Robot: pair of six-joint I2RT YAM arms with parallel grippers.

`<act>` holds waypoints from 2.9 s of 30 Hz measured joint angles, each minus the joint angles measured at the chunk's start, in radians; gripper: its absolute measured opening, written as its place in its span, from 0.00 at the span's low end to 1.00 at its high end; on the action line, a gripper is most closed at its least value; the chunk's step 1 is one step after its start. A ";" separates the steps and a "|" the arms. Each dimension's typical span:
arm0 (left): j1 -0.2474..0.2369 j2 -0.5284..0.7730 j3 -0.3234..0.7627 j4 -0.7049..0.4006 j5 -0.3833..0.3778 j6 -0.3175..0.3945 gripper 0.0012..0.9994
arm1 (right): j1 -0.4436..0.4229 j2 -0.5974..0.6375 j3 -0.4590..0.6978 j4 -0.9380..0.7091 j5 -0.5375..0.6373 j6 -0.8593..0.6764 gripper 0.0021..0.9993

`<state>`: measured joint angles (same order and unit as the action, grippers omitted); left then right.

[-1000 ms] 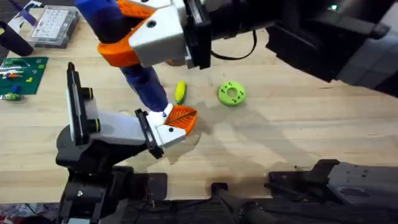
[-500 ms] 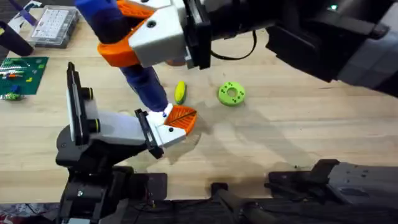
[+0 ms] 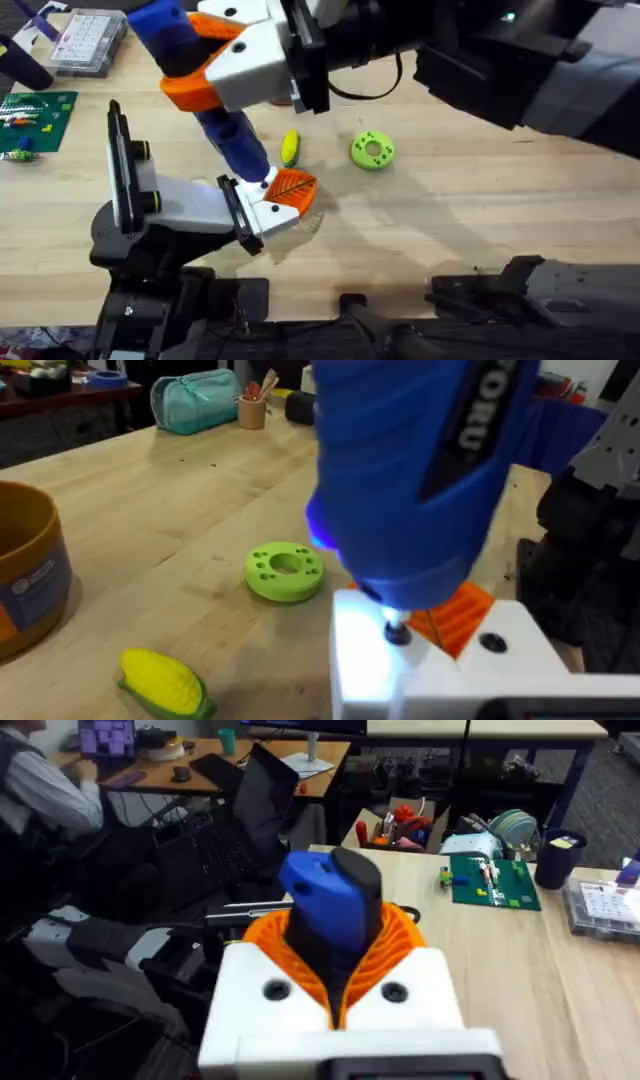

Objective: Pick up the gripper from the table and insert it into the empty holder that is missing its gripper. Then pick up a screw, insert it into the mounting hole, and use the screwdriver to tighten it. Finally, clean up the table by picking up the vegetable and placing it into the bucket.

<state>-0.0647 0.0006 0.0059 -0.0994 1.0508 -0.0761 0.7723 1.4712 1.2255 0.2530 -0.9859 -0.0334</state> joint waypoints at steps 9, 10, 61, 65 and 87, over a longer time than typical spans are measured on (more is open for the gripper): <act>0.000 0.000 0.000 0.000 0.002 -0.008 0.02 | 0.000 0.000 0.000 -0.011 -0.002 0.000 0.03; 0.000 0.000 0.000 -0.001 0.003 -0.008 0.02 | 0.000 0.000 0.000 -0.013 -0.002 0.000 0.03; 0.001 0.000 0.004 -0.003 -0.015 -0.010 0.02 | -0.391 0.180 0.262 -0.706 0.672 -0.576 0.02; 0.001 0.000 0.004 -0.003 -0.015 -0.010 0.02 | -0.458 0.319 0.262 -0.697 0.803 -0.788 0.02; 0.001 0.000 0.004 -0.003 -0.014 -0.008 0.09 | -0.592 0.689 0.294 -0.323 0.953 -1.448 0.91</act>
<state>-0.0639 0.0006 0.0101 -0.1024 1.0365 -0.0845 0.1806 2.1597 1.5197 -0.0703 -0.0330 -1.4817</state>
